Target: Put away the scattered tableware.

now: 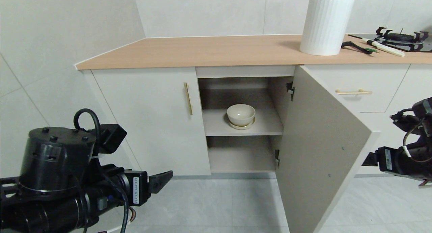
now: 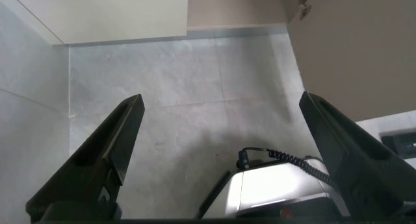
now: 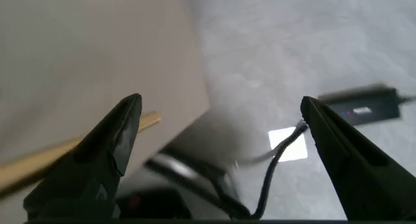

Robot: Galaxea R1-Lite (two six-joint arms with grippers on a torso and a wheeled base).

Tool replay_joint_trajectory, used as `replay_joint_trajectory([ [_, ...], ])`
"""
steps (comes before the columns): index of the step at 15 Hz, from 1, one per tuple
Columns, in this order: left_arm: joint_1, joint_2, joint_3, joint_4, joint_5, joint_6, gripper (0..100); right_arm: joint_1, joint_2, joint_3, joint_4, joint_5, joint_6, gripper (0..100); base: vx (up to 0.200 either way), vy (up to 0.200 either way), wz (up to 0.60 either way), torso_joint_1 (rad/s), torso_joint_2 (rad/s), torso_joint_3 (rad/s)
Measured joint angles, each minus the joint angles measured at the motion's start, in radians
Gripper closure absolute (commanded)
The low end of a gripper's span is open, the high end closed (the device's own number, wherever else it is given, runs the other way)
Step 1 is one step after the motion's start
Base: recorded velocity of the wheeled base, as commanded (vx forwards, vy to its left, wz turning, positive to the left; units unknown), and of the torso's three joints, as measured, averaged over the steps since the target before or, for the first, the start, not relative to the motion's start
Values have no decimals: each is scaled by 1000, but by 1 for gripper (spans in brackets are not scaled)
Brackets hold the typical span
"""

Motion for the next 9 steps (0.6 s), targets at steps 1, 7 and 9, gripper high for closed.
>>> replay_joint_trajectory([
  [1,0,0,0,0,0,0,0,56,10,-3,-1,11,0,0,0,0,0,0,0,0],
  [7,3,-4,-2,-3,0,-3,0,294,153,-102,-124,23,15,0,0,0,0,0,0,0],
  [9,2,-6,-2,-4,-1,-5,0,328,220,-134,-219,21,34,0,0,0,0,0,0,0],
])
